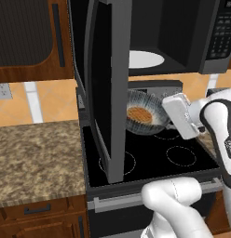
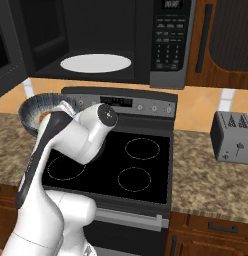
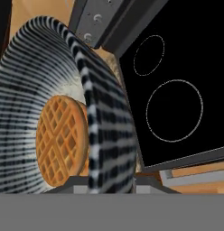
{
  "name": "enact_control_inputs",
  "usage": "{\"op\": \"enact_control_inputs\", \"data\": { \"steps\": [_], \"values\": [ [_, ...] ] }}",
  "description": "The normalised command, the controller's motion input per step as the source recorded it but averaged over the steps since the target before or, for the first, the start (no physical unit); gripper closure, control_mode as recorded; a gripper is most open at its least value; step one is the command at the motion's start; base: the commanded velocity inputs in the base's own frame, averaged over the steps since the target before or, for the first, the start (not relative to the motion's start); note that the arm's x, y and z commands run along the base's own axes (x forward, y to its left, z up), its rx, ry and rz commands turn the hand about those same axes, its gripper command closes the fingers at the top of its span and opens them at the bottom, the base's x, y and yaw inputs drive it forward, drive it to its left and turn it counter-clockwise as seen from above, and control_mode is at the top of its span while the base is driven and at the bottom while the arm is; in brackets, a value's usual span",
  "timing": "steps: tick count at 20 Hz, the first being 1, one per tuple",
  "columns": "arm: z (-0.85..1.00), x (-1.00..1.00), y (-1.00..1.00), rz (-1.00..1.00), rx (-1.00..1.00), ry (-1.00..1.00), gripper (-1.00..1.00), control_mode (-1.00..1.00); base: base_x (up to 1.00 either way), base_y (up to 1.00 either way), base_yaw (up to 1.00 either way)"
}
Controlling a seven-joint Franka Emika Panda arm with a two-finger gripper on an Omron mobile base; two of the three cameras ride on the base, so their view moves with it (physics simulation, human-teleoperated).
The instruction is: Open the microwave, place the bowl with waffle inside the microwave, then close the microwave door and turn it on.
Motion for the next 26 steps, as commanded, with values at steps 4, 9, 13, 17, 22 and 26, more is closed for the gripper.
{"op": "enact_control_inputs", "data": {
  "steps": [4,9,13,17,22,26],
  "values": [
    [1.00,0.08,-0.66,-0.01,0.00,0.01,1.00,-1.00,0.00,0.00,0.00],
    [1.00,0.07,-0.32,-0.01,0.00,0.00,1.00,-1.00,0.00,0.00,0.00],
    [1.00,0.16,-0.12,-0.08,-0.01,0.00,1.00,-1.00,0.00,0.00,0.00],
    [0.30,0.93,0.02,-0.19,-0.07,0.13,1.00,-1.00,0.00,0.00,0.00],
    [0.07,1.00,0.09,-0.20,-0.06,0.00,1.00,-1.00,0.00,0.00,0.00],
    [0.44,0.88,0.07,-0.06,-0.01,0.00,1.00,-1.00,0.00,0.00,0.00]
  ]
}}
